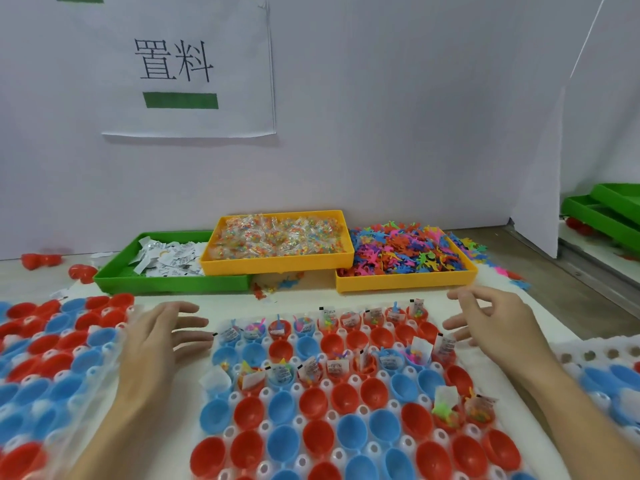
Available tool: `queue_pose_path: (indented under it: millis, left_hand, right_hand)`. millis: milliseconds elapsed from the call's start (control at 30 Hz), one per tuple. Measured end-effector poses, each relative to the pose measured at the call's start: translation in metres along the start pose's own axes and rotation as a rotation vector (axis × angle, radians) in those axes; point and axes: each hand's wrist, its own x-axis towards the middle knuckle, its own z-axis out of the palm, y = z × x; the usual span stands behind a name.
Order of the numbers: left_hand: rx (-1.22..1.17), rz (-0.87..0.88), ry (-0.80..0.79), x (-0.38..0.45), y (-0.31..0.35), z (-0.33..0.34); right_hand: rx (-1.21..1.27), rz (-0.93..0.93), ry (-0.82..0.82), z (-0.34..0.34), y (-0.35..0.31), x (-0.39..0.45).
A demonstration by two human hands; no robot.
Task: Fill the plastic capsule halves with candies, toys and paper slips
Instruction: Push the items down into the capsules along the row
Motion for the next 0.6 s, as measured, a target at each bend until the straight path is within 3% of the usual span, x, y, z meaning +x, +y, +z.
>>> queue_pose_path:
  millis: [167, 600]
  left_hand:
    - [-0.082, -0.047, -0.038, 0.002, -0.001, -0.003]
    - [-0.148, -0.102, 0.072, -0.001, 0.008, -0.005]
  right_hand:
    - [0.026, -0.018, -0.062, 0.003, -0.004, -0.003]
    - [0.144, -0.026, -0.171, 0.025, -0.011, -0.009]
